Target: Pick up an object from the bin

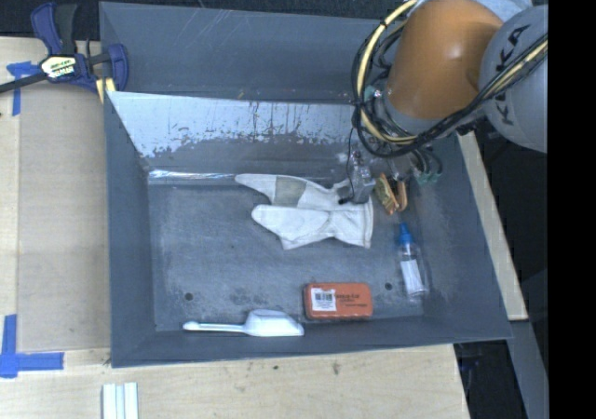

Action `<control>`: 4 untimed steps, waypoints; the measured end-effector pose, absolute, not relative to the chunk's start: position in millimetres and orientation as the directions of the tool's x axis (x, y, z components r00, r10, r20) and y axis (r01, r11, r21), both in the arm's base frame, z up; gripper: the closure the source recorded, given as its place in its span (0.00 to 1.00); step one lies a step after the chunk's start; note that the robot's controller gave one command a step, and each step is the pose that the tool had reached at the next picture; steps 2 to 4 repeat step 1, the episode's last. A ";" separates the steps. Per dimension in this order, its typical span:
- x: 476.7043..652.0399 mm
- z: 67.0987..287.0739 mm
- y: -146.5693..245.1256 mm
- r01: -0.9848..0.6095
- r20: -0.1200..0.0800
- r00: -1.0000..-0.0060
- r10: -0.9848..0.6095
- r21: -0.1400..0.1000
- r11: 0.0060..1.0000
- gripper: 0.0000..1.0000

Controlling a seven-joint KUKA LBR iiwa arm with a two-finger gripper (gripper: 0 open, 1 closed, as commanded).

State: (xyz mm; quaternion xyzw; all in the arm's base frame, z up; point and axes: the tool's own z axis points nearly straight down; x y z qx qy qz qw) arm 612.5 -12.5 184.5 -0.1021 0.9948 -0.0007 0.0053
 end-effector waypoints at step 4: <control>616.3 344.5 -48.6 -0.210 -0.013 -0.978 -0.210 -0.004 0.978 1.00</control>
Offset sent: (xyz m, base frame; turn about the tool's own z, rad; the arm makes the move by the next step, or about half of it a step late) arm 0.0000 0.0000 0.0000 0.0000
